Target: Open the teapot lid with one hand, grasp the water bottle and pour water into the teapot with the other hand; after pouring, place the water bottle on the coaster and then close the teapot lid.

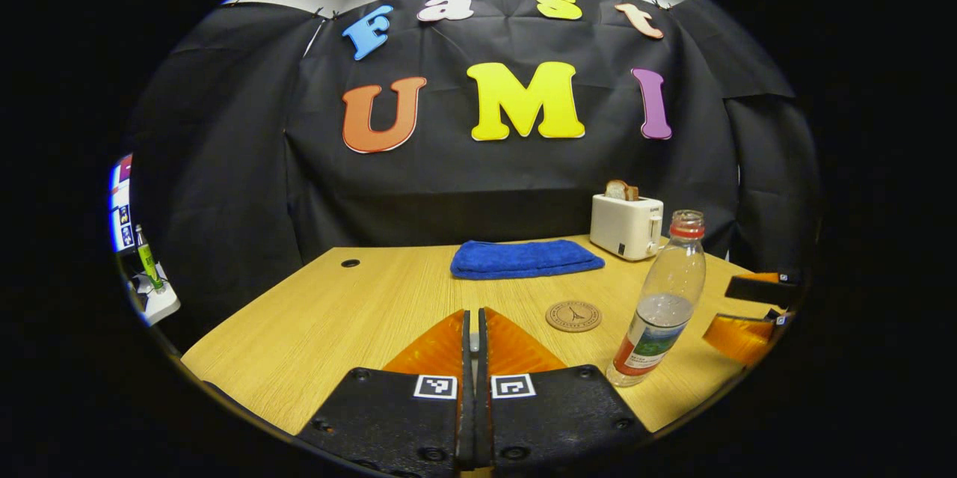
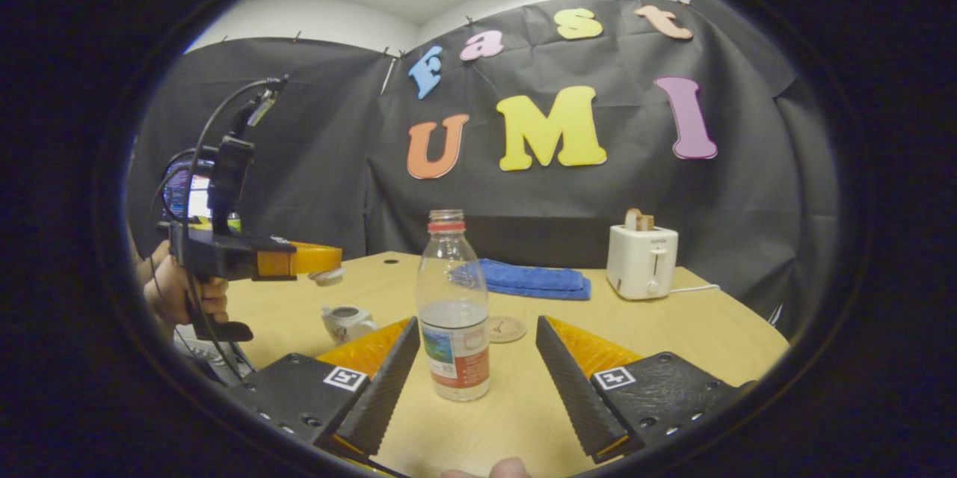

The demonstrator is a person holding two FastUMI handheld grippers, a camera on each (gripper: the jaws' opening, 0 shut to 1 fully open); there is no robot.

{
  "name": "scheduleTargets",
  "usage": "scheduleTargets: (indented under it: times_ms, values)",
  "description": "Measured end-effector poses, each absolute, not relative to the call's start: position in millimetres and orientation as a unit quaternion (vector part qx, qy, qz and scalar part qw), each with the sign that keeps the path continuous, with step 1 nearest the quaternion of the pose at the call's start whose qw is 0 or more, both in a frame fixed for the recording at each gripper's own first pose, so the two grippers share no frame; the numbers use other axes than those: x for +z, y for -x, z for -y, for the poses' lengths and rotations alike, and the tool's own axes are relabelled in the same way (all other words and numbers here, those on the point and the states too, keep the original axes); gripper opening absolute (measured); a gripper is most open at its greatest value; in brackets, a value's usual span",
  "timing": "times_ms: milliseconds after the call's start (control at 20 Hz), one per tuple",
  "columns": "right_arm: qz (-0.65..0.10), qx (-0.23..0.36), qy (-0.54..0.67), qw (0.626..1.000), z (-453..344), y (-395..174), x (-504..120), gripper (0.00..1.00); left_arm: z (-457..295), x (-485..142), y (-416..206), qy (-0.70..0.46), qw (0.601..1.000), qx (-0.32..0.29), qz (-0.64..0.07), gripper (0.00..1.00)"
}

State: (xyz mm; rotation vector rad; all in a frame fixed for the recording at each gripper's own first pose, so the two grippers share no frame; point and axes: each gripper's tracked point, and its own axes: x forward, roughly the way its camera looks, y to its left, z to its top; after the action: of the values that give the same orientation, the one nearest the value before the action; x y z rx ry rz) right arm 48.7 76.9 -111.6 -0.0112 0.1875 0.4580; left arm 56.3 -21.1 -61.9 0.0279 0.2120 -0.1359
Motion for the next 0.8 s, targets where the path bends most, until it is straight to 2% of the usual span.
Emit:
scheduleTargets:
  times_ms: [350, 400, 500, 550, 600, 650, 700, 750, 800]
  values:
    - [-0.126, 0.208, 0.043, 0.969, -99, -74, -131, 0.97, 4, -56, -47, 0.012, 0.994, -0.067, -0.09, 0.03]
    - [-0.125, 0.204, 0.046, 0.97, -99, -77, -131, 0.97, 4, -55, -46, 0.015, 0.994, -0.069, -0.087, 0.0]
    - [-0.127, 0.189, 0.057, 0.972, -98, -85, -134, 0.97, 2, -51, -45, 0.024, 0.994, -0.074, -0.077, 0.03]
    - [-0.132, 0.188, 0.057, 0.972, -100, -87, -136, 0.94, 1, -47, -45, 0.03, 0.994, -0.076, -0.068, 0.03]
    - [-0.134, 0.189, 0.053, 0.971, -102, -88, -137, 0.97, -1, -44, -46, 0.032, 0.995, -0.074, -0.062, 0.03]
    - [-0.133, 0.187, 0.052, 0.972, -104, -89, -135, 0.95, -3, -43, -47, 0.033, 0.995, -0.073, -0.057, 0.03]
    - [-0.133, 0.183, 0.052, 0.973, -104, -91, -134, 0.97, -4, -43, -49, 0.033, 0.995, -0.073, -0.055, 0.03]
    - [-0.132, 0.183, 0.052, 0.973, -105, -92, -134, 0.89, -7, -43, -50, 0.031, 0.995, -0.071, -0.055, 0.03]
    - [-0.135, 0.184, 0.054, 0.972, -107, -94, -134, 0.87, -10, -46, -50, 0.03, 0.996, -0.069, -0.057, 0.03]
